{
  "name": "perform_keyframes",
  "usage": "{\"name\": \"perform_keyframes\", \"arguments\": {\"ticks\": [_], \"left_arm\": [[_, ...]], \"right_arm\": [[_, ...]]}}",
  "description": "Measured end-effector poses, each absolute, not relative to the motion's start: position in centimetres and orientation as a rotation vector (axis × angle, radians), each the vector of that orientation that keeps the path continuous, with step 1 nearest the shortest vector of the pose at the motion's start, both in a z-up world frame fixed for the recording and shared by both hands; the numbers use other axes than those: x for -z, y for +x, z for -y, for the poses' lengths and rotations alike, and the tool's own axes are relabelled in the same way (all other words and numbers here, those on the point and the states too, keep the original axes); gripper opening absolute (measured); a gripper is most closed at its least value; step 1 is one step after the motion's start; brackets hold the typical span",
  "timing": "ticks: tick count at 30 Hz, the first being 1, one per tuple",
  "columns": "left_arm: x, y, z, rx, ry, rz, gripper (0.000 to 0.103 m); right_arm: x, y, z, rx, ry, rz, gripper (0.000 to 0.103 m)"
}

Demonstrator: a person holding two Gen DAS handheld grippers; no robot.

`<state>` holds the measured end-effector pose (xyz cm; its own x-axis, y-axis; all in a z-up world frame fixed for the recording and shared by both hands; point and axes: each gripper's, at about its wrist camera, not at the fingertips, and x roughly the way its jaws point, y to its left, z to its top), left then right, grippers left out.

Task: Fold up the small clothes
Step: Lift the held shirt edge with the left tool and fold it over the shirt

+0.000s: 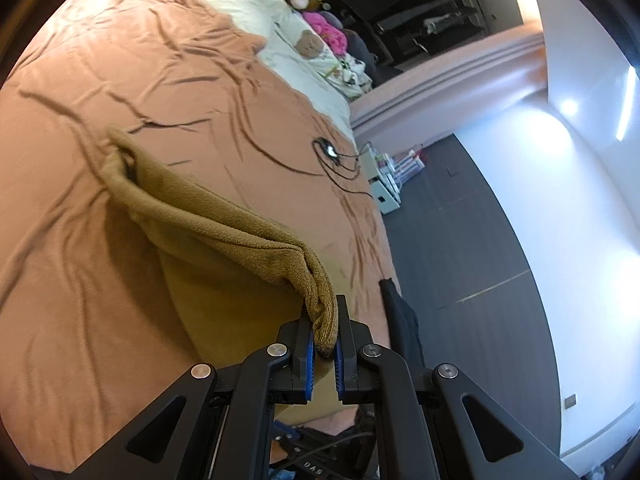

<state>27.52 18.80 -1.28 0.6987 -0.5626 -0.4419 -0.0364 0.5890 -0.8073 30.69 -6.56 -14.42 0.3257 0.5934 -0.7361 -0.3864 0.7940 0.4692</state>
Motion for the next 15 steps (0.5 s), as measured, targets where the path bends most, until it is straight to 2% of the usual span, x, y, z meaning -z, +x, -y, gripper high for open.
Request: {"name": "perform_keyframes", "arguments": {"ticks": [15], "left_arm": [[-1.2,32.1,-9.4,0.478,-0.790,-0.812,0.008]], "right_arm": [[9.8,31.4,18.3,-0.578,0.325,-0.925,0.009]]}}
